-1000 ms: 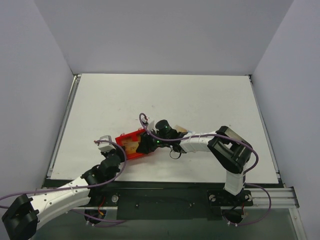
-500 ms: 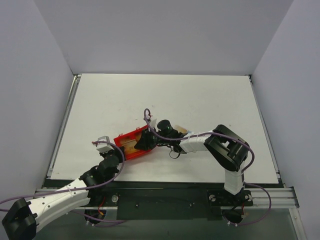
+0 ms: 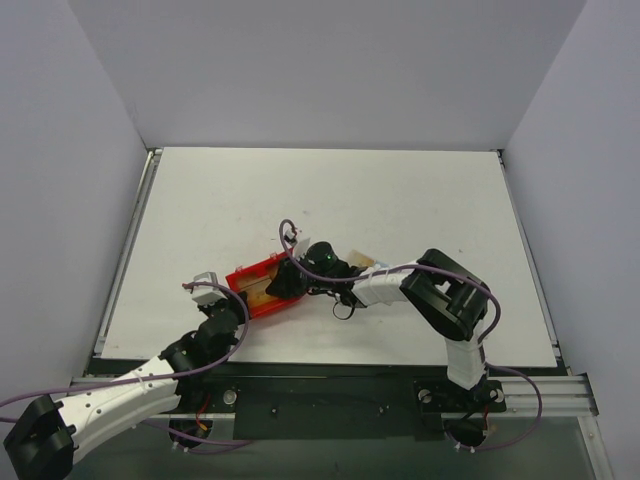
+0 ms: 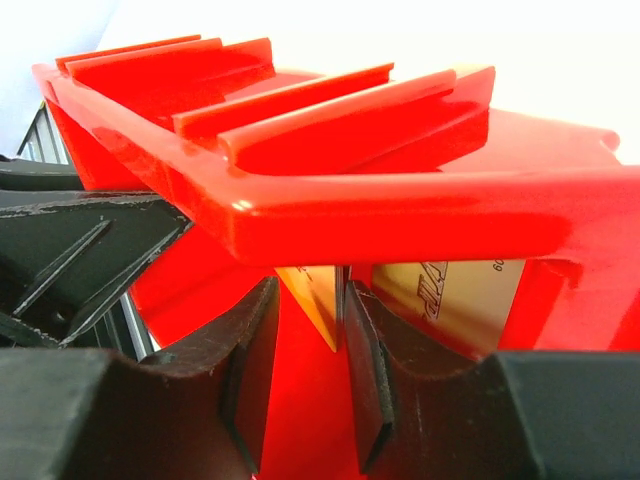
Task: Put the credit cards into the card holder
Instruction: Pick up the credit card from the storage box.
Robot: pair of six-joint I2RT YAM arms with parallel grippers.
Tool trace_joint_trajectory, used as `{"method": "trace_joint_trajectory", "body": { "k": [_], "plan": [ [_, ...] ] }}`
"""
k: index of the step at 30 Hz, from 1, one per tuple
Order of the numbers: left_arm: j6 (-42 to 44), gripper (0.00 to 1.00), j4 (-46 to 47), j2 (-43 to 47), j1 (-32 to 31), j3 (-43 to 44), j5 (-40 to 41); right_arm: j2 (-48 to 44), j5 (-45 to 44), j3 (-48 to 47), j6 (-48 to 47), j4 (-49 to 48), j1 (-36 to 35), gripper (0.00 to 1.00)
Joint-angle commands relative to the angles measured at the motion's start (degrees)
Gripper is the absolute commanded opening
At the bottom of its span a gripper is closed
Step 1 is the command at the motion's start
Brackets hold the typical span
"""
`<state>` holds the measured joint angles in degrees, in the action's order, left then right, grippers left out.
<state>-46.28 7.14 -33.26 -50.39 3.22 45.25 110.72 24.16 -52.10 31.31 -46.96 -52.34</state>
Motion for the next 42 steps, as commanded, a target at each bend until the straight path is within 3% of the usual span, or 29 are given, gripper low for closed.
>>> {"method": "trace_joint_trajectory", "body": {
  "k": [1,5,12,21,33,37,42],
  "plan": [
    [-9.4,0.0,13.9,0.5,-2.6,1.4,-22.8,4.4,3.2,-3.7,0.0,0.8,-3.3,0.26],
    [-9.4,0.0,13.9,0.5,-2.6,1.3,-22.8,3.8,2.8,-3.4,-1.3,1.3,-3.9,0.16],
    [-10.0,0.0,14.6,0.7,-2.6,1.1,-24.0,2.6,6.7,-0.7,-0.4,-3.7,-3.4,0.15],
    [-10.8,0.0,15.2,2.4,-2.6,0.6,-29.6,1.3,12.5,0.1,-1.1,-4.9,-2.8,0.24],
    [-10.8,0.0,15.2,4.5,-2.6,0.1,-31.8,1.7,13.3,-1.9,-2.0,-1.5,-2.9,0.26],
    [-10.7,0.0,16.2,3.6,-2.6,0.4,-32.2,1.5,7.8,-4.1,-5.3,5.5,-4.1,0.24],
    [-10.1,0.0,15.5,4.0,-2.6,0.5,-31.5,0.8,5.9,-3.5,-5.0,6.0,-4.1,0.12]
  ]
}}
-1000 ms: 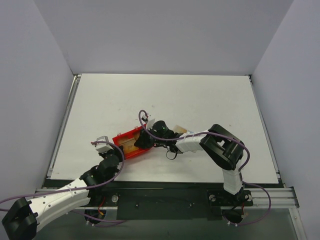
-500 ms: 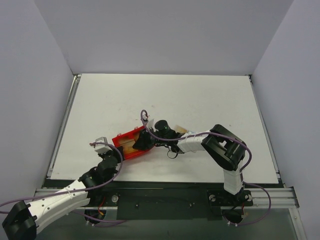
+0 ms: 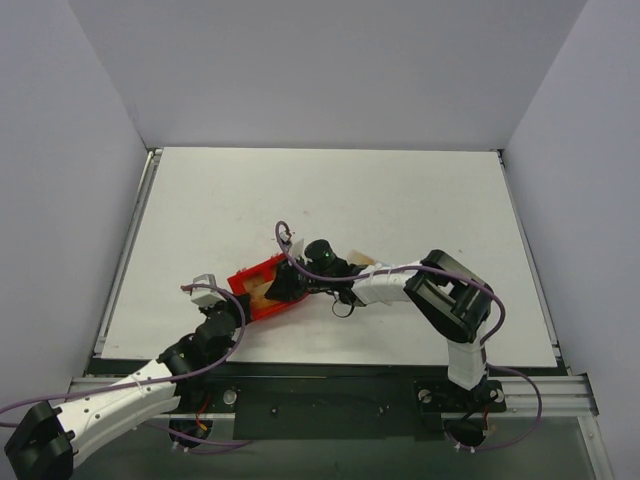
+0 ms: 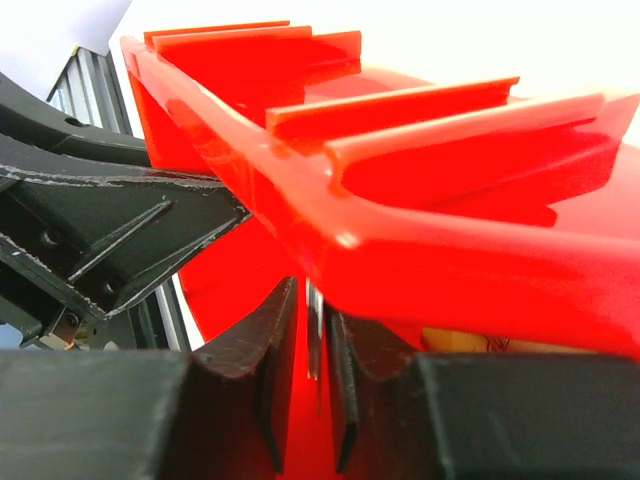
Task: Put the credit cards into the card holder
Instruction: Pick up the credit card from the storage box.
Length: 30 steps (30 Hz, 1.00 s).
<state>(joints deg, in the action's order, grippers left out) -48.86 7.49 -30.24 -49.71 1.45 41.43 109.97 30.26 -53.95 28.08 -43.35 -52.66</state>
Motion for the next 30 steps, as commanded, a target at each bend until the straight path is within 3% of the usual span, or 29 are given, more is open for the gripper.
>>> {"method": "trace_joint_trajectory", "body": {
  "k": [1,6,13,17,22,30],
  "plan": [
    [-7.5,0.0,14.7,1.1,-3.3,2.3,-27.3,1.1,-0.7,-1.4,-2.0,2.7,-3.8,0.12],
    [-7.6,0.0,9.4,2.2,-3.3,3.6,-24.1,-2.2,-7.8,1.4,-3.3,3.9,-3.8,0.0],
    [-5.7,0.0,-3.2,0.7,-3.2,10.7,-18.7,-9.2,-17.1,2.8,-4.6,6.9,-3.3,0.0],
    [-3.9,0.0,-13.9,-7.3,-2.4,19.3,-17.3,-10.9,-17.3,1.1,-5.1,10.9,-2.5,0.0],
    [-0.2,0.0,-21.6,-16.5,0.8,29.1,-20.0,-12.5,-15.4,1.5,-5.6,11.7,-2.1,0.0],
    [6.5,0.01,-20.8,-23.3,12.2,33.1,-30.3,-17.2,-15.7,5.3,-4.4,11.2,1.1,0.0]
  ]
}}
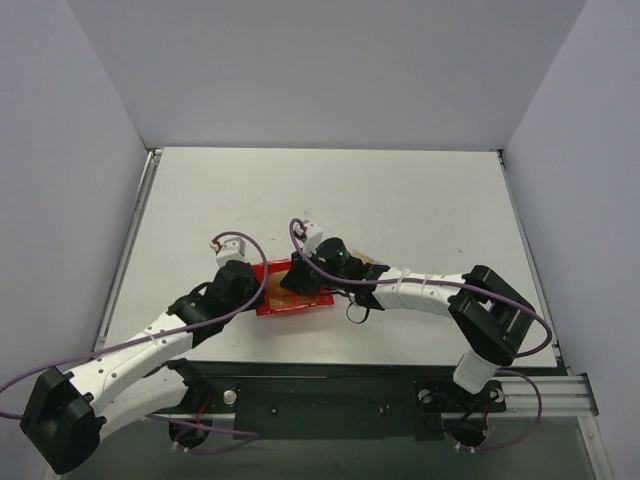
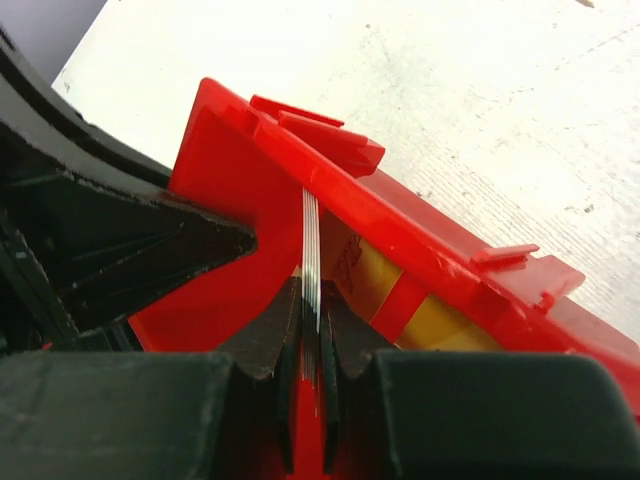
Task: Put the credit cards into the card holder
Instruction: Pick up the credit card from the storage box.
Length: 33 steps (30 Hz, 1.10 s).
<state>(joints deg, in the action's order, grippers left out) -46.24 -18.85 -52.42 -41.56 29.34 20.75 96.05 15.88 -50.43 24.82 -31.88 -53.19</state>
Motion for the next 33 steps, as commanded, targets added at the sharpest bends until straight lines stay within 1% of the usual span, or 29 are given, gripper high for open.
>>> {"method": "trace_joint_trajectory", "body": {
  "k": [1,5,9,11,16,21,25,28,30,31,32,33],
  "plan": [
    [4.7,0.02,5.0,-2.4,5.5,6.2,-10.6,-3.7,-1.4,2.6,-0.8,-0.6,1.9,0.0],
    [8.4,0.03,2.6,-7.2,9.3,9.4,-12.8,-5.6,-0.9,4.5,1.1,-2.2,4.1,0.0],
    [10.5,0.02,0.6,-11.6,11.7,11.2,-12.4,-8.4,-2.7,6.5,2.7,-5.4,5.1,0.0],
    [10.8,0.02,1.0,-13.2,12.3,11.3,-12.8,-9.7,-3.4,7.1,3.6,-7.0,5.5,0.0],
    [10.8,0.02,2.3,-15.3,13.2,11.1,-12.1,-12.5,-4.4,6.7,4.4,-8.7,6.3,0.0],
    [10.7,0.02,3.0,-16.3,17.1,11.3,-11.8,-14.8,-4.5,7.0,4.8,-7.9,7.7,0.0],
    [11.6,0.06,2.3,-17.2,20.8,11.9,-9.9,-16.4,-3.5,7.6,4.9,-6.5,9.0,0.0],
    [12.3,0.14,2.2,-17.7,24.1,12.4,-9.2,-17.5,-2.5,8.5,5.3,-6.4,9.7,0.0],
    [12.2,0.24,2.4,-18.1,25.0,12.7,-9.8,-17.9,-1.4,8.9,5.8,-6.4,10.1,0.0],
    [12.0,0.33,2.5,-18.1,25.2,12.6,-10.0,-18.2,-0.3,9.0,6.2,-6.5,10.5,0.0],
    [12.0,0.38,2.6,-18.2,25.2,12.8,-10.2,-18.2,0.3,9.0,6.6,-6.7,10.7,0.0],
    [11.7,0.45,2.6,-18.2,25.3,12.6,-10.3,-18.2,1.6,9.0,6.9,-6.8,11.3,0.0]
  ]
}}
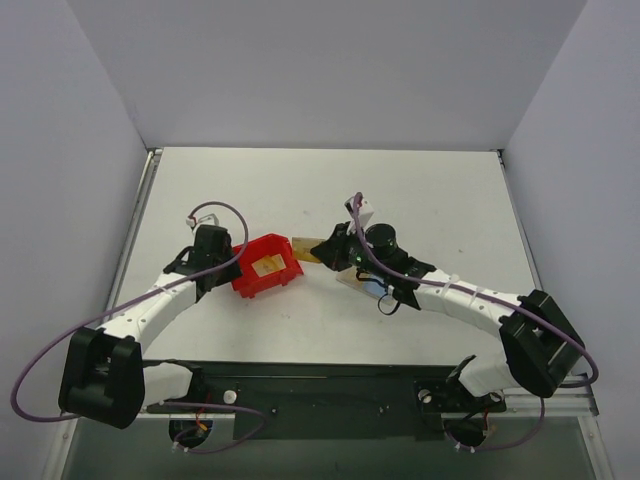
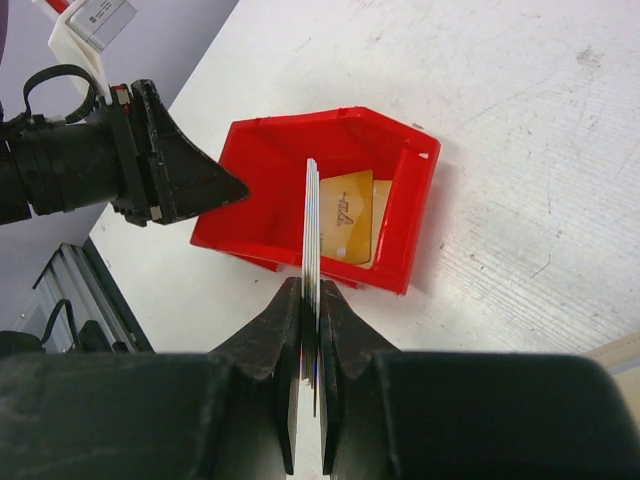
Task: Put the credit cards into the card holder
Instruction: Pick up the credit card from the storage box, then place the credit card in the storage box.
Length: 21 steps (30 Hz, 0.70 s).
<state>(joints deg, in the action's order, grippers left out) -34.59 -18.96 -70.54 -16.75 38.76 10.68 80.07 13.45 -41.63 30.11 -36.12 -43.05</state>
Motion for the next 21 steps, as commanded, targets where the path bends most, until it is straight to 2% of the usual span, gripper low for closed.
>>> {"method": "trace_joint_trajectory", "body": {
  "k": [1,2,4,9,12,18,21],
  "plan": [
    [0.0,0.49,2.7,0.1,0.5,3.3,-0.5,-2.2,4.6,0.1,2.3,-3.0,1.4,0.0],
    [0.0,0.59,2.6,0.2,0.5,3.2,-0.7,-2.0,5.7,0.1,2.7,-3.2,1.8,0.0],
    [-0.1,0.67,2.7,1.2,0.5,3.4,-1.4,-1.4,7.0,0.1,3.8,-4.0,2.5,0.0],
    [-0.9,0.71,1.7,6.6,0.5,4.6,-4.1,0.7,14.3,0.1,8.6,-8.6,5.6,0.0],
    [-1.0,0.71,4.0,13.4,0.5,3.3,-7.2,2.4,17.4,0.2,11.6,-11.9,6.9,0.0],
    [-6.4,0.74,17.4,24.9,0.4,-2.9,-20.1,5.1,21.9,0.6,20.0,-19.7,8.9,0.0],
    [-9.6,0.76,22.5,26.1,0.4,-4.9,-23.4,7.3,24.3,0.4,25.7,-26.0,9.5,0.0]
  ]
}}
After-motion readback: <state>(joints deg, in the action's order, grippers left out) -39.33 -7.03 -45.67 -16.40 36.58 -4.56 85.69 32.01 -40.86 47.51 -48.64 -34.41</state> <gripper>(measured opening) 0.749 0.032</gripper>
